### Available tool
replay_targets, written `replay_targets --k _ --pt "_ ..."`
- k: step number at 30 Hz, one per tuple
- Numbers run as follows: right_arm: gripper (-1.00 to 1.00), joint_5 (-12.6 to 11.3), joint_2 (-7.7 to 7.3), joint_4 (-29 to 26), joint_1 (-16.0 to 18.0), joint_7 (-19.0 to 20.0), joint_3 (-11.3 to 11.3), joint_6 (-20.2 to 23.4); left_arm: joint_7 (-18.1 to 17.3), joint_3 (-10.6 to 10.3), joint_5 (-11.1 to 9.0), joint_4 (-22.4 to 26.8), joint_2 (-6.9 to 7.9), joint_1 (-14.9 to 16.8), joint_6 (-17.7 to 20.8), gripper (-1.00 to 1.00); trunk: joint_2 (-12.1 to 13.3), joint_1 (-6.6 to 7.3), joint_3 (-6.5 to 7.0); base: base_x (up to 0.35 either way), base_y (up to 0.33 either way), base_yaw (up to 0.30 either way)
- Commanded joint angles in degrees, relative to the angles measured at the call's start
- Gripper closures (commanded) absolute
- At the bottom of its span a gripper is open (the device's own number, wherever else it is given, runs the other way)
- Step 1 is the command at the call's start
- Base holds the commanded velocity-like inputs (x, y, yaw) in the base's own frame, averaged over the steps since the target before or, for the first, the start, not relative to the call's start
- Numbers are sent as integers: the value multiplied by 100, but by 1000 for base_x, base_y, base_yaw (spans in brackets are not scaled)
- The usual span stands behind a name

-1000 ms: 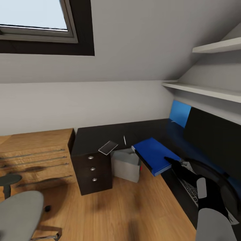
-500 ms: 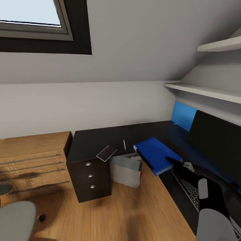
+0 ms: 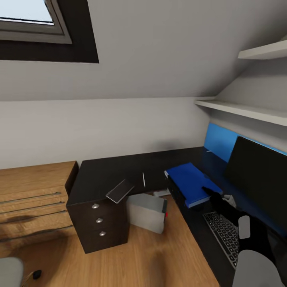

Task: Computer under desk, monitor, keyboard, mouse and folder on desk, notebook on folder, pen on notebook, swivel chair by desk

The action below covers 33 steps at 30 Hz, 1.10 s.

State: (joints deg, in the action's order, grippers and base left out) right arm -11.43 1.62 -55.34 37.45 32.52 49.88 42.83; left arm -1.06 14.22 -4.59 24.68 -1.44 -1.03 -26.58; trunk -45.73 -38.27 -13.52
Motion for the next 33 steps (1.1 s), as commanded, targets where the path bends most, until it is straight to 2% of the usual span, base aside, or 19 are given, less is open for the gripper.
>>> replay_targets --k 1,13,22,33 --pt "100 -10 9 -1 8 14 22 -10 -12 0 -48 11 -3 -2 -3 -100 -5 -4 -7 241 -127 0" --pt "100 -15 22 69 8 60 27 -179 -26 -2 -50 -38 1 -2 0 -100 -5 -4 -7 230 -69 0" --pt "100 -9 -19 525 8 45 23 -210 -26 -15 -51 -76 3 -2 1 -100 -5 -4 -7 230 168 0" --pt "100 -45 -33 550 8 59 76 -214 -26 -15 -51 -77 4 -2 4 -100 -5 -4 -7 170 115 0"
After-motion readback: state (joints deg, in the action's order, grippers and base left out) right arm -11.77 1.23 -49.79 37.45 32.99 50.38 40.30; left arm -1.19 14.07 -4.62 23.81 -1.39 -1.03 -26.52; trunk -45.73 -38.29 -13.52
